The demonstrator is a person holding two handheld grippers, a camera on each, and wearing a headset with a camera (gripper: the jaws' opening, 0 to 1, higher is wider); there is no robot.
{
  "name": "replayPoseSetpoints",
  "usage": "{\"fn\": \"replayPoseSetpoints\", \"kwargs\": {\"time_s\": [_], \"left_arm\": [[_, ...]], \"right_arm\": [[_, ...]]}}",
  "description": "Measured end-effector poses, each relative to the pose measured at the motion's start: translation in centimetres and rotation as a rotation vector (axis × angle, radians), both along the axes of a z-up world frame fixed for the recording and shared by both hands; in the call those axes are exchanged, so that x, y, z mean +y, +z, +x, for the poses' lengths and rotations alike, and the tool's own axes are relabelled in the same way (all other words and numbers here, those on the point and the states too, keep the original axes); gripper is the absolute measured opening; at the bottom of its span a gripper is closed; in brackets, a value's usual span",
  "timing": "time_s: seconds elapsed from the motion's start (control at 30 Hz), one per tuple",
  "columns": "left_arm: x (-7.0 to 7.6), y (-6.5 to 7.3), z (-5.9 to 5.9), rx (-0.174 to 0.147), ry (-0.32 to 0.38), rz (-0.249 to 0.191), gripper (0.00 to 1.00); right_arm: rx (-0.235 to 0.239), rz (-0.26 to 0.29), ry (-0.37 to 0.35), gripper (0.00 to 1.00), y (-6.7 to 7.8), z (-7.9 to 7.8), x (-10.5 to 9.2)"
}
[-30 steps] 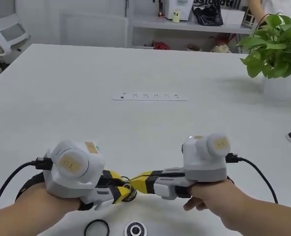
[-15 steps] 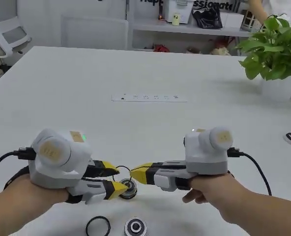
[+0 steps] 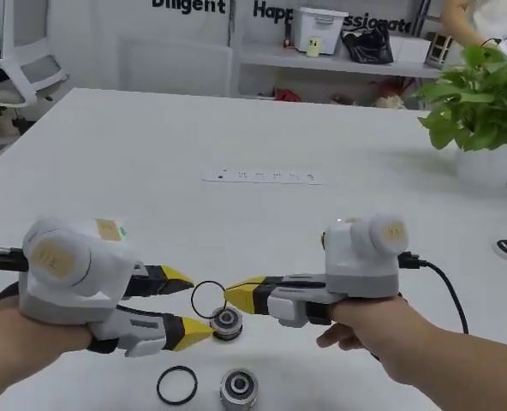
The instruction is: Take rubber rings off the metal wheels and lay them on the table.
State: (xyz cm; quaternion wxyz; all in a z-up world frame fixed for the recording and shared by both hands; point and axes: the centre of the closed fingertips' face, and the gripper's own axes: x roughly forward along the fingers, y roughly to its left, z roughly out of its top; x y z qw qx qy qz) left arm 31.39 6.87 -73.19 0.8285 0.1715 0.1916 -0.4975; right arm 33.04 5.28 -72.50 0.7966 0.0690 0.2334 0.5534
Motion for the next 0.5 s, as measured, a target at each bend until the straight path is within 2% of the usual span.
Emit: {"fn": "replayPoseSetpoints", "kwargs": {"time_s": [0.3, 0.5], "left_arm": [[1.7, 1.0, -1.9, -0.016, 0.019, -0.006, 0.50], [2.8, 0.8, -3.1, -0.015, 0.034, 0.007, 0.53]], "right_arm": [[0.009, 0.002, 0.029, 0.00, 0.6, -1.6, 1.1], [0.028, 0.002, 0.052, 0.00, 0.4, -2.9, 2.0]]}}
